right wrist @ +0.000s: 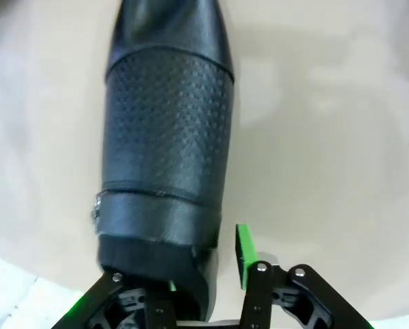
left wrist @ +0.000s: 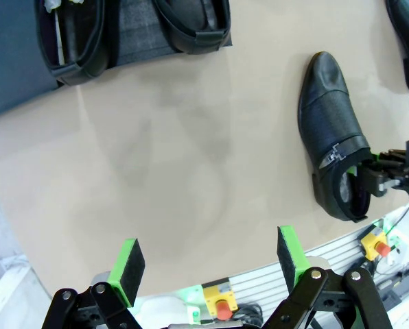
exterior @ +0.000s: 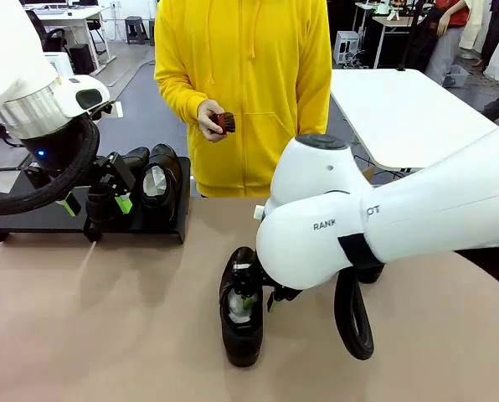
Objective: Organize the shoes by placing them on the stand.
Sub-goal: Pick up one Shoe and place it in the middle of the table, then place the Shoe from the middle of the table onto the Shoes Stand.
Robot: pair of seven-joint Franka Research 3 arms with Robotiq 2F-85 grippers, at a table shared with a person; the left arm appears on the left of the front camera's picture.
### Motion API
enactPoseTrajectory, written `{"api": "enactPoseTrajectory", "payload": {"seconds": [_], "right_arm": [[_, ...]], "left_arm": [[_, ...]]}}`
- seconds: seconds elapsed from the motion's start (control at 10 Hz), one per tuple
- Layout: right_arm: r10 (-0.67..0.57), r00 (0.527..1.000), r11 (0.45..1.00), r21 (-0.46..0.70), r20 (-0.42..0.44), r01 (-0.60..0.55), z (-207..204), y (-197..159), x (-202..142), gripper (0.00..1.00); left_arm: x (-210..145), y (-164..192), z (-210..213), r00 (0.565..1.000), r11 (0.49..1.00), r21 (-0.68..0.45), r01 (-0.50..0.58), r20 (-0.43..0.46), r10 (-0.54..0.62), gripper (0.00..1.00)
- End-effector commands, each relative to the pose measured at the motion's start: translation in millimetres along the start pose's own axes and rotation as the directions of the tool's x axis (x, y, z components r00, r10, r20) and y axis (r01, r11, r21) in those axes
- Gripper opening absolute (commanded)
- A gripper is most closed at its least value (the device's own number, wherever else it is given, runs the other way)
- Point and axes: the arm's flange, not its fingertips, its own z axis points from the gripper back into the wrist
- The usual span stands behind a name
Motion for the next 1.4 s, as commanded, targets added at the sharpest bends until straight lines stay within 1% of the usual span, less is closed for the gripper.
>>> {"api": "enactPoseTrajectory", "payload": {"seconds": [0.0, 0.2, 0.3, 0.4, 0.5, 1.3], "right_arm": [[-0.009, 1.000, 0.997, 0.071, 0.030, 0.007, 38, -15, -25, 1.00], [-0.017, 0.995, 0.992, 0.124, 0.100, 0.004, 68, -29, -44, 1.00], [-0.037, 0.993, 0.990, 0.141, 0.114, 0.021, 81, -38, -52, 1.00], [-0.082, 0.993, 0.994, 0.085, 0.089, 0.074, 89, -54, -55, 1.00], [-0.046, 0.994, 0.994, 0.107, 0.103, 0.035, 74, -17, -37, 1.00], [-0.046, 0.994, 0.994, 0.107, 0.103, 0.035, 74, -17, -37, 1.00]], "left_arm": [[0, 0, 0, 1.000, 1.000, 0.007, -0.015, 0.010, 0.015, 1.00], [0, 0, 0, 1.000, 1.000, 0.007, -0.015, 0.010, 0.015, 1.00], [0, 0, 0, 1.000, 1.000, 0.007, -0.015, 0.010, 0.015, 1.00], [0, 0, 0, 1.000, 1.000, 0.007, -0.015, 0.010, 0.015, 1.00], [0, 0, 0, 1.000, 1.000, 0.007, -0.015, 0.010, 0.015, 1.00], [0, 0, 0, 1.000, 1.000, 0.007, -0.015, 0.010, 0.015, 1.00]]}}
